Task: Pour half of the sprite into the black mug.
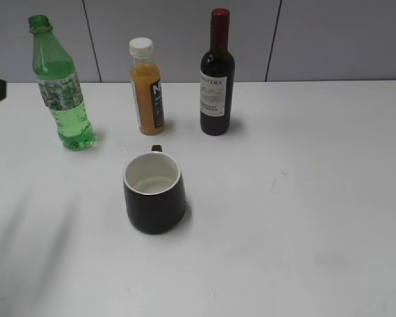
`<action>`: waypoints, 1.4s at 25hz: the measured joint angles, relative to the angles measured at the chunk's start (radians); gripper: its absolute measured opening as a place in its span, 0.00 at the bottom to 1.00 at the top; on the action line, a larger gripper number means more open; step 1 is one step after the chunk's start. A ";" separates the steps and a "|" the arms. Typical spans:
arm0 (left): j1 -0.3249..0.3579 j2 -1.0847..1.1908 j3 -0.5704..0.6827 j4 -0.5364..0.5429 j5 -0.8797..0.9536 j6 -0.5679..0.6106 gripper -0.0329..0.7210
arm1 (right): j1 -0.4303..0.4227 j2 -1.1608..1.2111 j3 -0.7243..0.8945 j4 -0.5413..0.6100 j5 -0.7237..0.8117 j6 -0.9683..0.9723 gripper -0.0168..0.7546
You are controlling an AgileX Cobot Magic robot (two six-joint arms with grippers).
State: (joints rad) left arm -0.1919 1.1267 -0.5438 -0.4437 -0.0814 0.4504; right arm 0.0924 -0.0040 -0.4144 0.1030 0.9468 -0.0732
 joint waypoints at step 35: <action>0.235 -0.925 -0.001 0.317 1.063 -0.283 0.83 | 0.000 0.000 0.000 0.004 0.000 0.000 0.79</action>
State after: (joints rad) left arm 0.0429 0.2019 -0.5446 -0.1263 0.9814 0.1675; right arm 0.0924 -0.0040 -0.4144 0.1065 0.9468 -0.0732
